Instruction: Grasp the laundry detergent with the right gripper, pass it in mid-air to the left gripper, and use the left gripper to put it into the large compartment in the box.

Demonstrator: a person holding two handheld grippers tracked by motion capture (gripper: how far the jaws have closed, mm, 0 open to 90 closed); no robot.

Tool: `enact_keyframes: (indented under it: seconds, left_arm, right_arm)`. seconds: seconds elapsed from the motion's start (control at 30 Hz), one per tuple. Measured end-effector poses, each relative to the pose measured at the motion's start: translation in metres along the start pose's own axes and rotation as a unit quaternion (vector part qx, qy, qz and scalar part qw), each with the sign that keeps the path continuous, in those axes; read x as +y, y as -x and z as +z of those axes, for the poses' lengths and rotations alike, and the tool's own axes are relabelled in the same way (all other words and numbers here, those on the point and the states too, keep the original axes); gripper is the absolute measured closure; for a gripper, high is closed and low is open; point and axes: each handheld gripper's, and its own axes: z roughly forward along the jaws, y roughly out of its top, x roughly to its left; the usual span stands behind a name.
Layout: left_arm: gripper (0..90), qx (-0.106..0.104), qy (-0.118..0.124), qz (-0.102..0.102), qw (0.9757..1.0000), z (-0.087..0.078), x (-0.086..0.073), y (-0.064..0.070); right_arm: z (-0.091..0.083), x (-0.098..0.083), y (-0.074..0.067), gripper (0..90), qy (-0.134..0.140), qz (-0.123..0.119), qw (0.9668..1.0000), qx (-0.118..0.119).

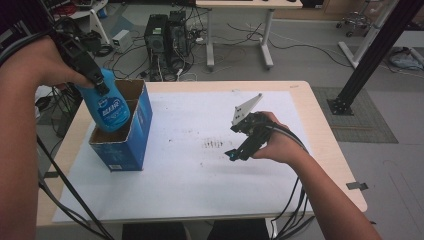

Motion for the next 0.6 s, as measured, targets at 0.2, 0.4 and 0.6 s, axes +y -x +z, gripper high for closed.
enact_keyframes:
  seconds: [0.2,0.4,0.6]
  left_arm:
    - [38.1,-0.004,-0.011,0.031,0.9994,0.024,-0.001,-0.003]
    - [38.1,-0.002,-0.022,0.073,0.9971,0.051,0.000,-0.003]
    - [38.1,-0.006,-0.037,0.114,0.9928,0.080,0.001,-0.005]
  right_arm:
    - [0.001,0.001,-0.001,13.2,-0.003,-0.001,1.0000,-0.001]
    - [0.003,0.000,-0.003,13.2,-0.005,-0.002,1.0000,-0.004]
    - [0.007,0.003,-0.005,13.2,-0.006,-0.006,1.0000,-0.004]
